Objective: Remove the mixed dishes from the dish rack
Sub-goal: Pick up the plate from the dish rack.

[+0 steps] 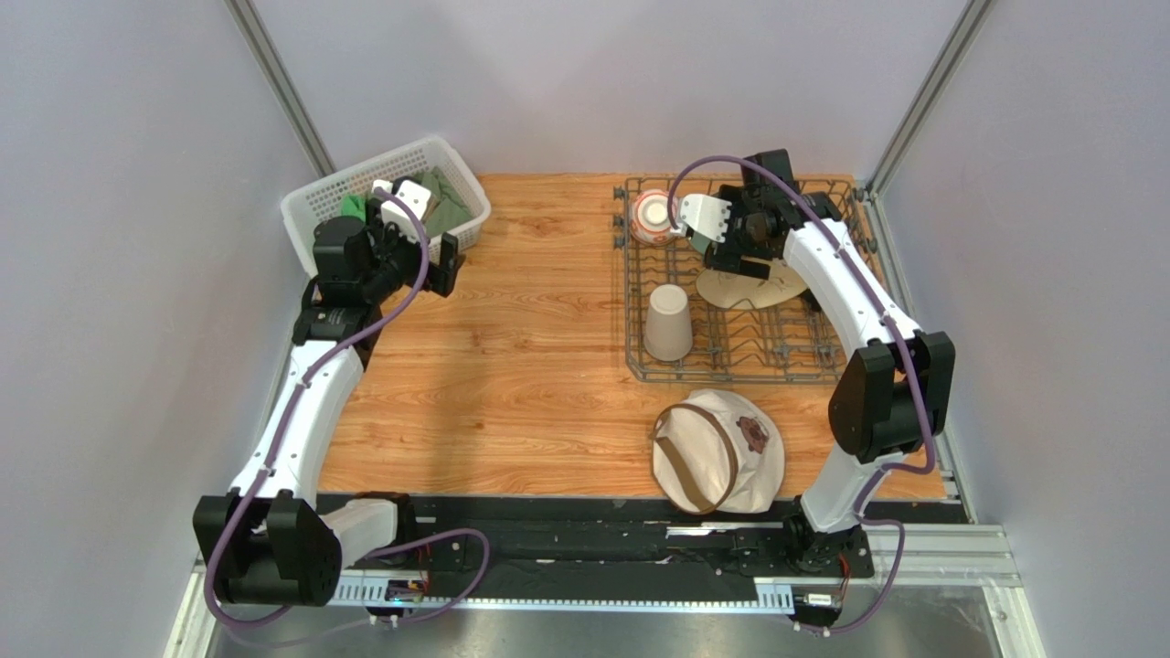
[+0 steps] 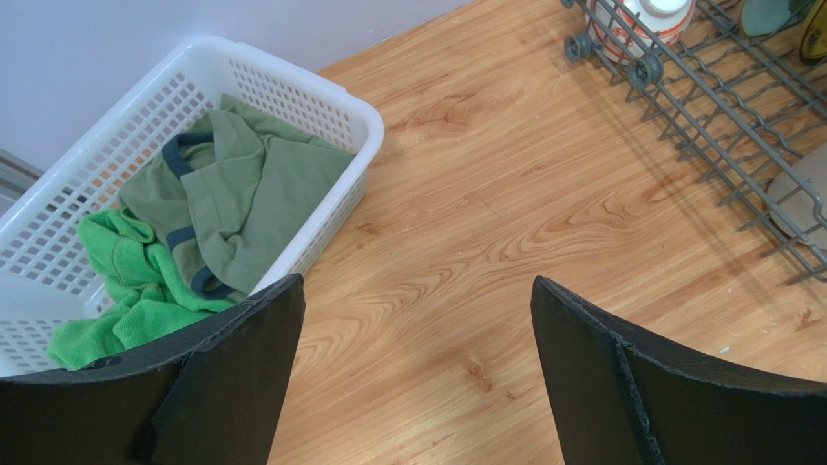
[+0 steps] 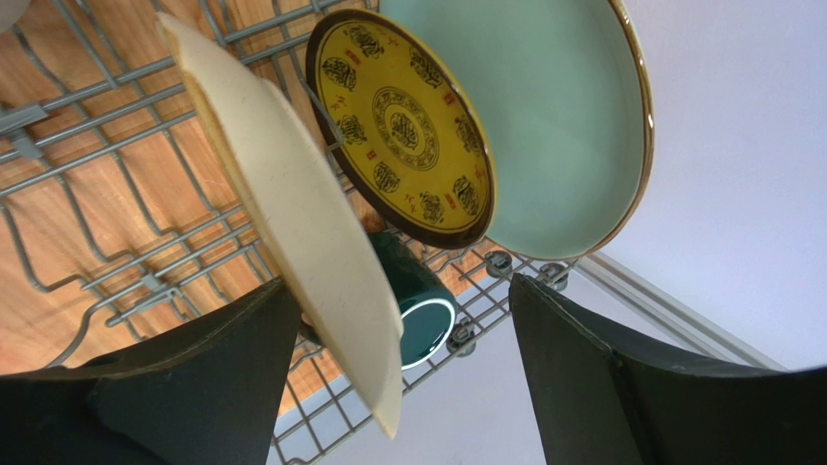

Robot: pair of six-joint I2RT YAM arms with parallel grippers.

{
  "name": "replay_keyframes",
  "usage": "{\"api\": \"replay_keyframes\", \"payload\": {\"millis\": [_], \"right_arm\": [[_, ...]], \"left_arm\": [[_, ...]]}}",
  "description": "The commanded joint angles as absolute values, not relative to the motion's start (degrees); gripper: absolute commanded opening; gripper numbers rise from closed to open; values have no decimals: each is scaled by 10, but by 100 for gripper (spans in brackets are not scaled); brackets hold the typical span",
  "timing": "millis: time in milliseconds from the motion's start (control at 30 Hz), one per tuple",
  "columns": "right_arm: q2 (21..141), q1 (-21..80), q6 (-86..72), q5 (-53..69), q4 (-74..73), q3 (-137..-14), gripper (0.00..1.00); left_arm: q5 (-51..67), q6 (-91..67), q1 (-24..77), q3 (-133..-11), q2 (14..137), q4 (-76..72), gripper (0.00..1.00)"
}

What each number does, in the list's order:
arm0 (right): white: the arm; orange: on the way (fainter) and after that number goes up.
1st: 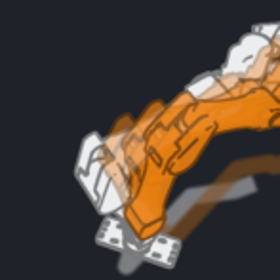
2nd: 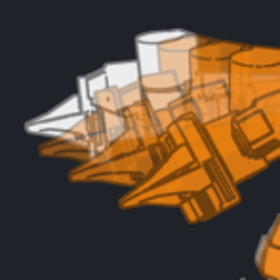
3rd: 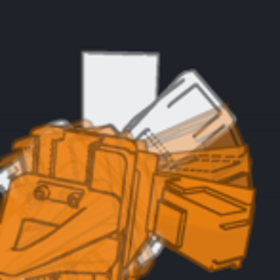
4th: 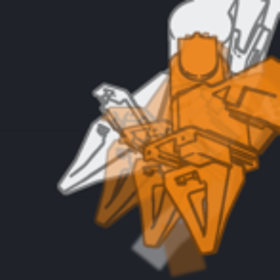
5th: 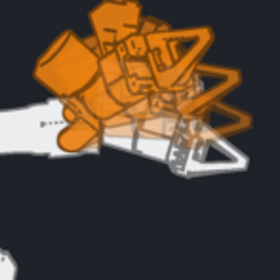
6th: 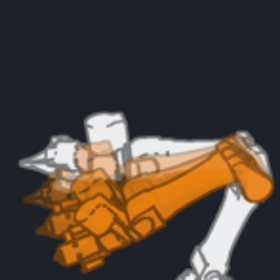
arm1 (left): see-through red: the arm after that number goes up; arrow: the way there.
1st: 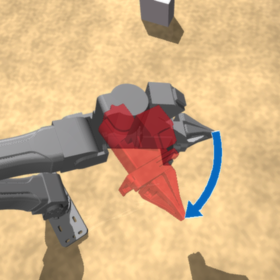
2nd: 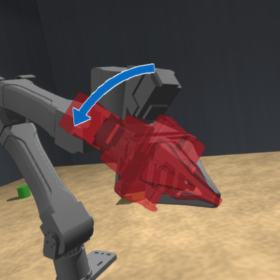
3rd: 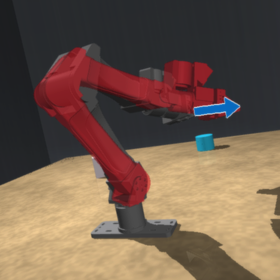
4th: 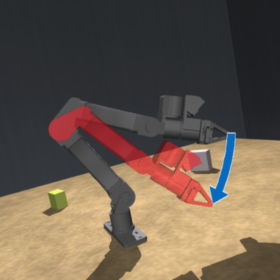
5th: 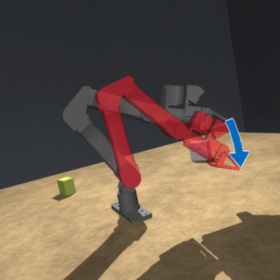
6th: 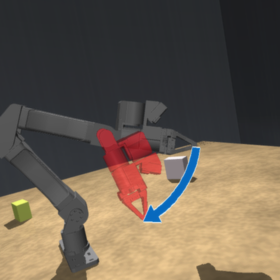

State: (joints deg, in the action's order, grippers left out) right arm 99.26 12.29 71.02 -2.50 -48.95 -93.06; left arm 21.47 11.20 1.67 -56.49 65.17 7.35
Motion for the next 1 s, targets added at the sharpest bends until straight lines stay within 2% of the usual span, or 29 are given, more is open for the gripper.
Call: {"api": "replay_keyframes", "payload": {"millis": [0,167,400,700,967], "right_arm": [[1014,121,727,-42,-474,-965,79],[1025,121,729,-44,-474,-963,71],[1029,122,729,-48,-474,-951,55],[1028,121,727,-58,-477,-927,39],[1008,121,726,-73,-480,-921,28]], "left_arm": [[208,133,15,-578,657,44,94],[207,134,15,-577,663,37,94],[206,134,15,-575,662,37,94],[195,140,15,-566,650,35,94],[194,136,15,-562,638,35,94]]}}
